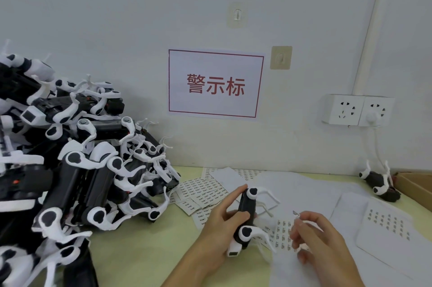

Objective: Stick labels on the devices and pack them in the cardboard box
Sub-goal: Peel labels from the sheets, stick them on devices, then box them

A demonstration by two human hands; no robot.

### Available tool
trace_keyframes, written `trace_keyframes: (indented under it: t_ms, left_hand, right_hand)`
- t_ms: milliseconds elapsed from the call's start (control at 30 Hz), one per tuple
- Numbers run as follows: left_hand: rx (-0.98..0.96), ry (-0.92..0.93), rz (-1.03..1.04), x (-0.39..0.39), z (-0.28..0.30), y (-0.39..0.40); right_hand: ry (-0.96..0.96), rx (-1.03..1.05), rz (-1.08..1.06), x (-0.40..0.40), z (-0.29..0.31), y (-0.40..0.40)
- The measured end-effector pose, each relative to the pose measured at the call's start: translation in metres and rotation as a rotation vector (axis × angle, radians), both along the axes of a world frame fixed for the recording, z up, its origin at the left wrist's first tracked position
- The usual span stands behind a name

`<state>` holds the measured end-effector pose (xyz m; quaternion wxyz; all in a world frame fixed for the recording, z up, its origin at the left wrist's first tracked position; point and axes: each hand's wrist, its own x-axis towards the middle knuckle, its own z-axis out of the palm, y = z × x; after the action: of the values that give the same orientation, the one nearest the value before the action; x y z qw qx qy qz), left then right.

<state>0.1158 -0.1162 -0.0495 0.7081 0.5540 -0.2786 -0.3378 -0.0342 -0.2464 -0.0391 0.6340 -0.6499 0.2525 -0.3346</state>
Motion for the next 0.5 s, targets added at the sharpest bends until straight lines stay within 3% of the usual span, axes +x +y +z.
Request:
trace_keyframes:
  t_ms: [233, 500]
  left_hand:
    - [-0.024, 0.072, 0.001, 0.006, -0.001, -0.005]
    - [-0.085, 0.144, 0.088, 0.010, -0.001, -0.007]
  right_hand:
    - [0.242, -0.367, 0.268, 0.025, 0.046, -0.004]
    - [0.380, -0.794, 0.155, 0.075, 0.062, -0.003]
